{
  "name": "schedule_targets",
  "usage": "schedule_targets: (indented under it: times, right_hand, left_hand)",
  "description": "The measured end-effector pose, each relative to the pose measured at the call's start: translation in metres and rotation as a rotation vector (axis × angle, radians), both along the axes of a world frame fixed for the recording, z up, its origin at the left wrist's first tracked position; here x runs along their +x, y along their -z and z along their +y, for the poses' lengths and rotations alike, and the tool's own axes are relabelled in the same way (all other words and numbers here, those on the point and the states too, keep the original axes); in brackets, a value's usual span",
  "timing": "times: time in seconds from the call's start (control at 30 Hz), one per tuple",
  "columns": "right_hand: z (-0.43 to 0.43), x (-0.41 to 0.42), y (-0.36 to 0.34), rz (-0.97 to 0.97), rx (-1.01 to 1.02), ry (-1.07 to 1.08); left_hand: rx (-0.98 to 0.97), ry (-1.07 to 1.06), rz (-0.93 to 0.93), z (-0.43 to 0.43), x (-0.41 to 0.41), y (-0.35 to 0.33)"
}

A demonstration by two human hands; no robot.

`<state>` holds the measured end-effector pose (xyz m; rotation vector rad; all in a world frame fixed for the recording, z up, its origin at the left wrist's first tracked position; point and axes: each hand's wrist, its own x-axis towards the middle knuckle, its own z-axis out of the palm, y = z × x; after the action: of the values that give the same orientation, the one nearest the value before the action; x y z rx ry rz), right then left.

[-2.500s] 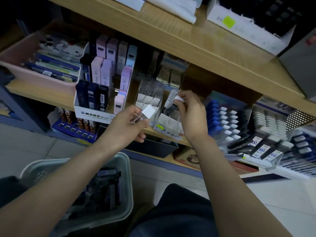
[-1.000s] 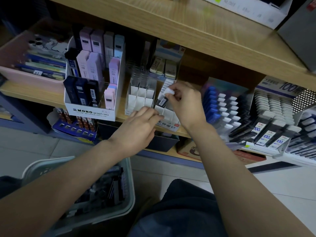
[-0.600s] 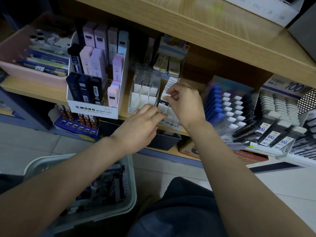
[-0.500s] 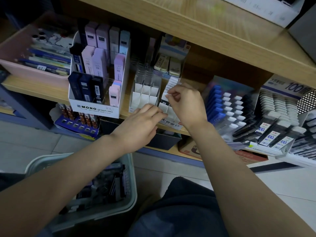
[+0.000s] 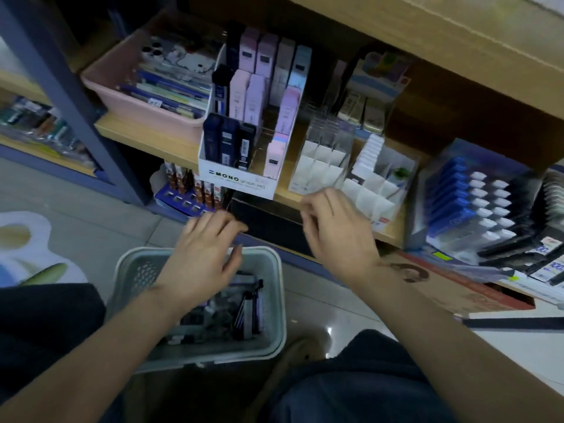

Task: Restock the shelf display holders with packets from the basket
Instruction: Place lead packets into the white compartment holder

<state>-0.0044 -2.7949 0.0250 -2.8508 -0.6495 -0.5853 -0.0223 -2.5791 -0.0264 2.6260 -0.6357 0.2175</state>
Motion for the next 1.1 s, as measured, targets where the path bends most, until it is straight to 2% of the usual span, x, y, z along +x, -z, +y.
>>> schedule_targets:
  times: [0.1, 0.2, 0.3, 0.47, 0.63, 0.83, 0.97, 1.1]
  right_hand:
    - [0.033, -0.01, 0.042, 0.192, -0.047, -0.184]
    - [0.063, -0.022, 0.085, 0.522, -0.092, -0.287]
    - [0.089, -0.033, 0.127, 0.844, -0.056, -0.203]
    - [0.123, -0.044, 0.195, 1.13, 0.043, -0.076]
    - [0.145, -0.047, 0.242, 1.279, 0.227, 0.109]
    - [0.16, -0.05, 0.289, 1.396, 0.563, 0.304]
    - [0.17, -0.043, 0.289, 1.455, 0.616, 0.423]
    - [0.189, -0.038, 0.289, 1.601, 0.518, 0.328]
  left_hand:
    - [0.049, -0.164, 0.12, 0.046, -0.023, 0.034]
    - [0.048, -0.295, 0.218, 0.084, -0.041, 0.061]
    - [0.021, -0.418, 0.275, 0.11, -0.048, 0.082]
    - [-0.166, -0.552, 0.416, 0.135, -0.051, 0.118]
    - [-0.437, -0.574, 0.441, 0.129, -0.05, 0.133]
    - [-0.506, -0.605, 0.413, 0.127, -0.046, 0.138]
    - [-0.524, -0.597, 0.421, 0.128, -0.044, 0.141]
    - [-0.532, -0.578, 0.415, 0.129, -0.043, 0.141]
